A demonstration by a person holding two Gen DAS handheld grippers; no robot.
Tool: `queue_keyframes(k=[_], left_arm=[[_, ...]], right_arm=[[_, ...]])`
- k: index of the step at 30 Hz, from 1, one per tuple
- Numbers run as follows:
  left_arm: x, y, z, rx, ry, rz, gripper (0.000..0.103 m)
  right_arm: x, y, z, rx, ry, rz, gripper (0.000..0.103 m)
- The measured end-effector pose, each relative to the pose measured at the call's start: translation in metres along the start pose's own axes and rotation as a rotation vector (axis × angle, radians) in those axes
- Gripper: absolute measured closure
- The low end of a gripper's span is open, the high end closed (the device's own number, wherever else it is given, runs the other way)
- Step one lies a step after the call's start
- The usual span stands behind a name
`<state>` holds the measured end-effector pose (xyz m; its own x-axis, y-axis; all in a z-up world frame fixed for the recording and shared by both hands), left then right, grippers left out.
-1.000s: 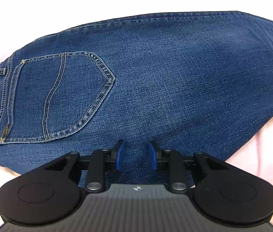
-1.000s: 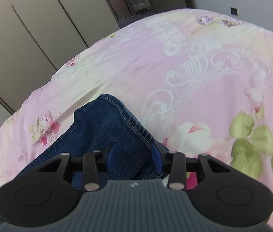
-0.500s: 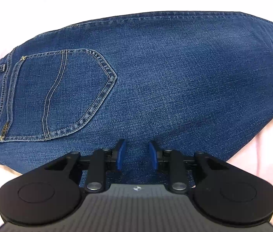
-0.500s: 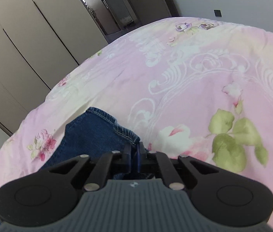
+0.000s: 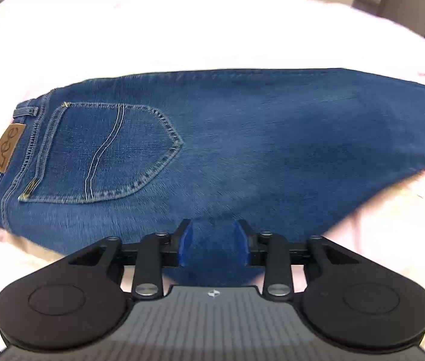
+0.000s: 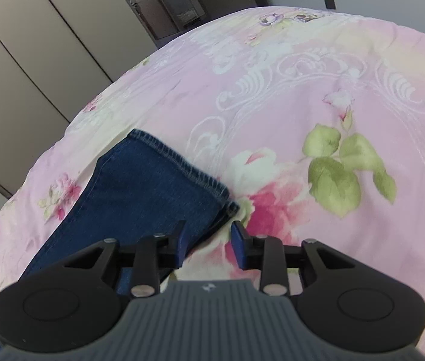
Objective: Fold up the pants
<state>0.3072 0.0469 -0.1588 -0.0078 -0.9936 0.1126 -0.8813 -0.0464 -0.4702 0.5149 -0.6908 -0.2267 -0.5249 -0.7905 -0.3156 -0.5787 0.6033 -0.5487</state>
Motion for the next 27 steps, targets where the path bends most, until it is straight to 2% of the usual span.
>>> queue_keyframes(k=[4, 7, 10, 11, 12, 14, 17, 19, 21, 22, 23, 27], left_arm=[[0.005, 0.029, -0.015, 0.010, 0.023, -0.010, 0.059], [0.002, 0.049, -0.007, 0.030, 0.020, -0.062, 0.056], [-0.001, 0.057, 0.003, 0.111, 0.023, -0.165, 0.053], [-0.003, 0.059, 0.007, 0.137, 0.028, -0.207, 0.048], [-0.005, 0.060, 0.012, 0.147, 0.016, -0.241, 0.045], [-0.008, 0.062, 0.018, 0.158, -0.046, -0.290, 0.046], [-0.014, 0.067, 0.022, 0.176, -0.075, -0.332, 0.048], [-0.017, 0.067, 0.018, 0.197, -0.071, -0.348, 0.055], [-0.019, 0.065, 0.015, 0.205, -0.048, -0.351, 0.072], [-0.018, 0.064, 0.014, 0.200, -0.043, -0.349, 0.075], [-0.016, 0.064, 0.012, 0.200, -0.043, -0.338, 0.083], [-0.010, 0.060, 0.017, 0.180, -0.076, -0.304, 0.087]], right_arm=[[-0.003, 0.017, -0.003, -0.033, -0.027, -0.014, 0.071], [-0.006, 0.023, -0.004, -0.043, -0.034, -0.003, 0.071], [-0.013, 0.025, -0.007, -0.041, -0.037, -0.013, 0.070], [-0.016, 0.026, -0.008, -0.041, -0.039, -0.020, 0.070], [-0.018, 0.026, -0.009, -0.040, -0.041, -0.023, 0.070], [-0.022, 0.026, -0.011, -0.036, -0.047, -0.030, 0.069], [-0.024, 0.024, -0.008, -0.044, -0.061, -0.015, 0.066], [-0.021, 0.023, -0.004, -0.041, -0.065, 0.018, 0.065], [-0.014, 0.019, 0.003, -0.039, -0.075, 0.083, 0.063], [-0.009, 0.016, 0.007, -0.036, -0.078, 0.129, 0.063], [-0.002, 0.013, 0.011, -0.034, -0.082, 0.183, 0.062], [0.023, 0.006, 0.032, -0.044, -0.103, 0.359, 0.063]])
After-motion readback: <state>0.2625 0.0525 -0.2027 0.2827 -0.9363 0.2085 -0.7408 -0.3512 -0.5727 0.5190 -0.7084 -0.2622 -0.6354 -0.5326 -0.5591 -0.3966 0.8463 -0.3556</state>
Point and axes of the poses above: each gripper's, at about its wrist camera, not at the fingertips, and z roughly the way its jaws point, x to its right, y to its underside, the point moved 4 cm from there along z, roughly the way its jaws point, and after that the axes turned 9 degrees about y, right-handed, at the moved point
